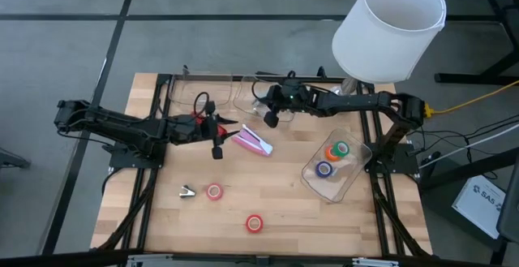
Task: Pick and place Stapler, Stapler remover, tape
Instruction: Put the gray staple remover into the top right transparent bin, then put the black staple remover into the top right transparent bin
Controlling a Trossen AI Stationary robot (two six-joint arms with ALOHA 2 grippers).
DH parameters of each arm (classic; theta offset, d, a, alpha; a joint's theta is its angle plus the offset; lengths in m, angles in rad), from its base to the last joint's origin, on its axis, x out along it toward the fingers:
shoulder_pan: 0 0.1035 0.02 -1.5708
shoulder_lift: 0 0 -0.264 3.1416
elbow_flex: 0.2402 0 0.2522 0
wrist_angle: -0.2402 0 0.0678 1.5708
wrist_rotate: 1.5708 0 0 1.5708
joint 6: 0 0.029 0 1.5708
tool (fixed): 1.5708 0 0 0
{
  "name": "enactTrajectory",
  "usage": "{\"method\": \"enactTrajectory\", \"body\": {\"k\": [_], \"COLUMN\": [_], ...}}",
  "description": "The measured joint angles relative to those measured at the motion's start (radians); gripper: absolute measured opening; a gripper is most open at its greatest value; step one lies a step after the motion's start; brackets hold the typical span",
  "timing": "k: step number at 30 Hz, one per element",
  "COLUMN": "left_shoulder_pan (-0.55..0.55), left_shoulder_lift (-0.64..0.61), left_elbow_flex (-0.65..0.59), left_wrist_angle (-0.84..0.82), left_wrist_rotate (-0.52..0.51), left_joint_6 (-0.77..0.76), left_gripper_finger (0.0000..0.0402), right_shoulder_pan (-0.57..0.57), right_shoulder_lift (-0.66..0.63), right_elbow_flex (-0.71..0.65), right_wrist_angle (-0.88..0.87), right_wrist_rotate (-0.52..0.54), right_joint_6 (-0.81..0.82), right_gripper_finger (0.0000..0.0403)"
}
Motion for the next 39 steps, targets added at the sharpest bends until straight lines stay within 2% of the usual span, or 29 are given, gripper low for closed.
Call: {"method": "enactTrajectory", "body": {"k": [9,16,25,37,39], "left_shoulder_pan": [0.0,-0.001,-0.001,-0.001,-0.001], "left_shoulder_lift": [0.0,0.0,0.0,0.0,0.0], "left_elbow_flex": [0.0,0.0,0.0,0.0,0.0], "left_wrist_angle": [-0.08,-0.113,-0.159,-0.178,-0.178], "left_wrist_rotate": [0.023,0.027,0.111,0.171,0.192], "left_joint_6": [-0.088,-0.099,-0.135,-0.185,-0.195], "left_gripper_finger": [0.0141,0.0141,0.0141,0.0141,0.0141], "right_shoulder_pan": [-0.057,-0.088,-0.118,-0.119,-0.12], "right_shoulder_lift": [0.0,0.0,0.0,0.0,0.0], "right_elbow_flex": [0.0,0.0,0.0,0.0,0.0], "right_wrist_angle": [-0.162,-0.256,-0.392,-0.373,-0.372], "right_wrist_rotate": [0.073,0.073,0.073,0.063,0.035], "right_joint_6": [0.068,0.121,0.192,0.199,0.199], "right_gripper_finger": [0.0,0.0,0.0003,0.0072,0.0086]}}
